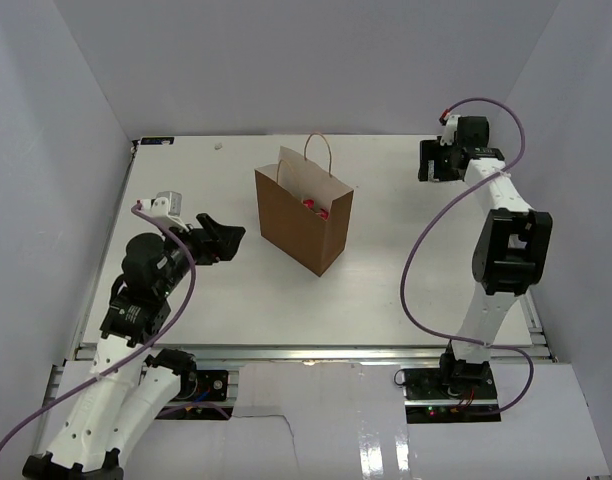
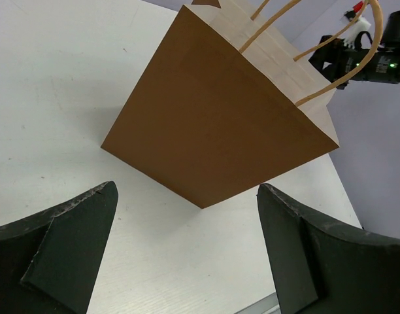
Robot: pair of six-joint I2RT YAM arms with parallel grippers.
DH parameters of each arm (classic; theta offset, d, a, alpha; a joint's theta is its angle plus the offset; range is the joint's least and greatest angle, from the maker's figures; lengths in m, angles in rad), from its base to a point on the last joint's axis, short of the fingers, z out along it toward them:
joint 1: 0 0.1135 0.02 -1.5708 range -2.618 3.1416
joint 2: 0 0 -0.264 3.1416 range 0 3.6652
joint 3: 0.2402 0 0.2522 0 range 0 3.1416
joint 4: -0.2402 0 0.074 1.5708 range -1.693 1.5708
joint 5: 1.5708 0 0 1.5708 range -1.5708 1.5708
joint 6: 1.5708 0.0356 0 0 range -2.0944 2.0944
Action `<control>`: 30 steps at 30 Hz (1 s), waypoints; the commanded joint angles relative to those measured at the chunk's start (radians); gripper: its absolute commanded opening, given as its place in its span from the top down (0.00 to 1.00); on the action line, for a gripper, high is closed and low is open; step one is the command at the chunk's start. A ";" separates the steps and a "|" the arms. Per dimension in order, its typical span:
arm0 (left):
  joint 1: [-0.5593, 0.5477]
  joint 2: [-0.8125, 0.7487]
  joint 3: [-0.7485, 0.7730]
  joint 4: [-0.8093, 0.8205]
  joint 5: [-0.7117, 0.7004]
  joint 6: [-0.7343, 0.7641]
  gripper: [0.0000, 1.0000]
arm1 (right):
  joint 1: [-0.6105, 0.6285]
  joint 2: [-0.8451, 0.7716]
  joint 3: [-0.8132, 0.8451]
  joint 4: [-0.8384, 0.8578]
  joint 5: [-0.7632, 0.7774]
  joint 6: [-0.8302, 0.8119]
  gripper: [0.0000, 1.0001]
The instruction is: Place the snacks into the paper bag
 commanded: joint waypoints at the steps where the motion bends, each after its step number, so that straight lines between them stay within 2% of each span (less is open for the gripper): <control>1: -0.004 0.010 -0.014 0.031 0.016 -0.001 0.02 | 0.004 0.065 0.161 -0.004 0.196 0.061 0.10; 12: -0.004 0.093 -0.017 0.054 0.021 0.019 0.02 | -0.002 0.397 0.425 0.051 0.241 -0.051 0.10; 21: -0.004 0.153 -0.027 0.080 0.018 0.044 0.02 | -0.007 0.494 0.493 0.087 0.229 -0.057 0.05; 27: -0.004 0.223 -0.013 0.107 0.053 0.052 0.02 | -0.019 0.526 0.464 0.090 0.249 -0.067 0.00; 30: -0.004 0.240 -0.003 0.112 0.053 0.056 0.02 | -0.034 0.538 0.470 0.088 0.227 -0.067 0.05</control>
